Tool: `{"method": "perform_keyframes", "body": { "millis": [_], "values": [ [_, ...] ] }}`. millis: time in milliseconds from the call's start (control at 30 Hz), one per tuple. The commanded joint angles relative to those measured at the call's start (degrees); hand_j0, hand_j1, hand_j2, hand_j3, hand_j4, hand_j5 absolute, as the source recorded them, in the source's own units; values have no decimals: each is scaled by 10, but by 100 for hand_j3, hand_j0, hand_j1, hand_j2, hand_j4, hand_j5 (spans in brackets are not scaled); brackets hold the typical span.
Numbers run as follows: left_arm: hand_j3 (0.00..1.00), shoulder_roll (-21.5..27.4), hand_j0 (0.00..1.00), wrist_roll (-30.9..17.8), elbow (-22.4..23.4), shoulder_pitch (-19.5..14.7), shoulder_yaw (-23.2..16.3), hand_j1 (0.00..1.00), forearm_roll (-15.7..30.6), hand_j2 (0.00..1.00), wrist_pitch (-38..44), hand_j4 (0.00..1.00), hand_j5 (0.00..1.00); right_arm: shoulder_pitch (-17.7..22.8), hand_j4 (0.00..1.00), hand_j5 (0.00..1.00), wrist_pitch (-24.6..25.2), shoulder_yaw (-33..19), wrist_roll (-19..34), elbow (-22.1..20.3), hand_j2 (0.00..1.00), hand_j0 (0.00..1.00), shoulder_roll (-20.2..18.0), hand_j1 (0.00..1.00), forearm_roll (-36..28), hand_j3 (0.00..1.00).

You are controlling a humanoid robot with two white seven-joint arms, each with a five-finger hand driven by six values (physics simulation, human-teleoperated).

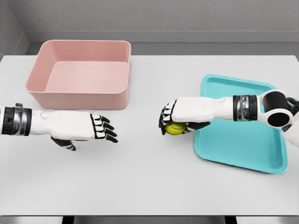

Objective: Put the tennis from the blue tray into the pink basket with both arms

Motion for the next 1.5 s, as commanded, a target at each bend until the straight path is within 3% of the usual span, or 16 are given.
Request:
{"method": "perform_keyframes", "body": {
  "millis": [0, 133, 333, 467, 767, 800, 833, 1033, 1167, 1233, 1367, 1467],
  "values": [
    [100, 2, 100, -23, 0, -1, 2, 100, 4, 100, 1, 100, 100, 0, 52, 52, 2, 5, 10, 9, 52, 52, 27, 52, -4, 52],
    [100, -2, 100, -20, 0, -4, 6, 100, 8, 100, 1, 100, 100, -2, 52, 52, 2, 10, 10, 45, 52, 52, 47, 52, -4, 52],
    [100, -2, 100, -20, 0, -15, 5, 100, 11, 100, 1, 100, 100, -26, 52, 52, 2, 63, 9, 133, 52, 52, 101, 52, -3, 52],
    [100, -3, 100, -21, 0, -18, 5, 100, 10, 100, 1, 100, 100, -30, 52, 52, 2, 87, 9, 151, 52, 52, 111, 52, -3, 52],
    [100, -19, 100, -22, 0, -29, 6, 100, 5, 100, 1, 100, 100, -34, 54, 54, 2, 86, 9, 153, 54, 54, 111, 54, -2, 54],
    [100, -18, 100, -22, 0, -29, 6, 100, 5, 100, 1, 100, 100, -34, 61, 61, 2, 86, 9, 152, 61, 61, 111, 61, -2, 61],
    [100, -16, 100, -22, 0, -30, 7, 100, 5, 100, 1, 100, 100, -34, 97, 97, 14, 85, 6, 151, 97, 97, 110, 97, -3, 97],
    [100, -17, 100, -22, 0, -34, 7, 100, 7, 100, 1, 100, 100, -49, 100, 100, 21, 82, 3, 140, 100, 100, 104, 100, -4, 100],
    [100, -17, 100, -22, 0, -34, 6, 100, 7, 100, 1, 100, 100, -83, 100, 100, 20, 76, 3, 138, 100, 100, 57, 100, -5, 100],
    [100, -17, 100, -22, 0, -34, 6, 100, 7, 100, 1, 100, 100, -98, 100, 100, 20, 53, 8, 139, 100, 100, 12, 100, -5, 100],
    [100, -17, 100, -22, 1, -34, 6, 100, 7, 100, 1, 100, 100, -93, 100, 100, 20, 16, 9, 140, 100, 100, -29, 100, -5, 100],
    [100, -17, 100, -22, 0, -34, 6, 100, 7, 100, 1, 100, 100, -77, 100, 100, 20, 11, -55, 145, 100, 100, -69, 100, -5, 100]
  ]
}}
